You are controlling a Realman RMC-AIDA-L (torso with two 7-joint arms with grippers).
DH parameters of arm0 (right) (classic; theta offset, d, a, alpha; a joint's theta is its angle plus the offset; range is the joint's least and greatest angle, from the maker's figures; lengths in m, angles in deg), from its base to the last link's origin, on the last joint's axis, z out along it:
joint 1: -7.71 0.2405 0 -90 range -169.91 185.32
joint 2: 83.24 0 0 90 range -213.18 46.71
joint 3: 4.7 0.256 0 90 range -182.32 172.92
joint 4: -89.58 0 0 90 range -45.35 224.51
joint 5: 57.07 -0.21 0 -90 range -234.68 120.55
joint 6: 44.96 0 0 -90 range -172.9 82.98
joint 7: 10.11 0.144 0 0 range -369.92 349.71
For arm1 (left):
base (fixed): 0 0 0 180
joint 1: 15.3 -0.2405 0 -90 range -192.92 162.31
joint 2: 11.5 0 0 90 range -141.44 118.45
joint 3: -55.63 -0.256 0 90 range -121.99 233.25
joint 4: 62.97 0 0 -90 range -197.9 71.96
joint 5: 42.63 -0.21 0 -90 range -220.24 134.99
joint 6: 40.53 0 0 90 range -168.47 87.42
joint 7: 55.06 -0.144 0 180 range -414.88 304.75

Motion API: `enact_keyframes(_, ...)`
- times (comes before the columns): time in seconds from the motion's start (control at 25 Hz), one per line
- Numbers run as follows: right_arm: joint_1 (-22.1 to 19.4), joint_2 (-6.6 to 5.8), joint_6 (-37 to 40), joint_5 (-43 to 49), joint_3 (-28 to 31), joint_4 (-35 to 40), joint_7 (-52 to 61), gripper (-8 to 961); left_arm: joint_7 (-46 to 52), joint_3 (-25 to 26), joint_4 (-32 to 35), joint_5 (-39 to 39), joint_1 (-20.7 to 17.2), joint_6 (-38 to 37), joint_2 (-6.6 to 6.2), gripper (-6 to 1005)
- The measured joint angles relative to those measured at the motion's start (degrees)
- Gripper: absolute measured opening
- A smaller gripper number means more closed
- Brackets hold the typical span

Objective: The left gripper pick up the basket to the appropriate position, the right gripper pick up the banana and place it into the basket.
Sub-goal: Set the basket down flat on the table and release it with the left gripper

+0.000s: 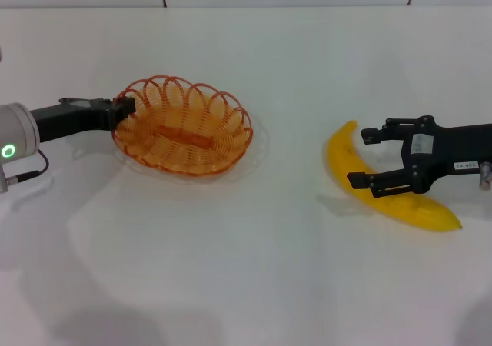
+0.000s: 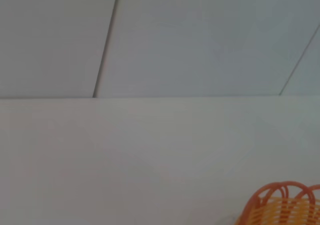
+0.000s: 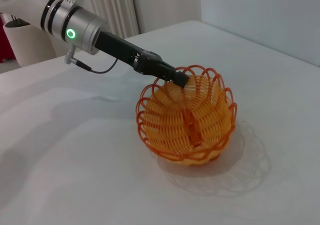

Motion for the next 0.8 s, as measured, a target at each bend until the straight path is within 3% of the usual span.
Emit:
enact_keyframes(0.4,0.0,0.0,0.0,0.0,0.0,0.0,0.0,890,0.0,0.0,0.0,0.3,0.1,0.0,0.08,114)
enact_keyframes(0.8,0.0,0.0,-0.1,-0.1,0.0,0.0,0.0,890,0.0,0.0,0.0,0.2,0.1,-0.1,0.09,268)
